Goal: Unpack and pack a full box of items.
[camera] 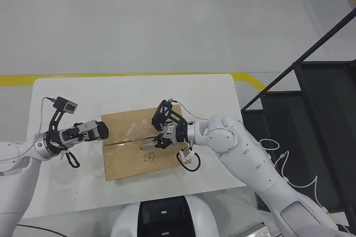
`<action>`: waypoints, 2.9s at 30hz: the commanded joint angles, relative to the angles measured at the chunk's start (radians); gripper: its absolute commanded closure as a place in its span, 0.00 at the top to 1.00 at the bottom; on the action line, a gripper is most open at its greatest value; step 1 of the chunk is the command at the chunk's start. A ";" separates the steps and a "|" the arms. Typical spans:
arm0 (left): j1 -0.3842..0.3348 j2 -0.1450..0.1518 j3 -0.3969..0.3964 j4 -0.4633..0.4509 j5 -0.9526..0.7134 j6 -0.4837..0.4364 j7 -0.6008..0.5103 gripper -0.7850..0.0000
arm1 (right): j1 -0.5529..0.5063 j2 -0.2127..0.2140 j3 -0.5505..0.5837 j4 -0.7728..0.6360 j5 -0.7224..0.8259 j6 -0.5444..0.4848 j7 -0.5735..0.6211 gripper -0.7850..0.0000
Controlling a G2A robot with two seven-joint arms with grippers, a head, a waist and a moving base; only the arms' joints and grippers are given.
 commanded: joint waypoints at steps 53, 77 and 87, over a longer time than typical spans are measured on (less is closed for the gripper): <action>0.019 -0.007 -0.021 -0.024 -0.001 0.020 -0.008 1.00 | 0.082 -0.047 -0.191 0.077 0.077 0.076 -0.021 1.00; 0.105 0.004 -0.185 -0.055 -0.067 -0.030 0.041 1.00 | 0.259 -0.184 -0.390 0.291 0.170 0.127 -0.169 1.00; 0.173 0.003 -0.266 -0.069 -0.113 -0.035 0.122 1.00 | 0.297 -0.244 -0.450 0.361 0.205 0.115 -0.185 1.00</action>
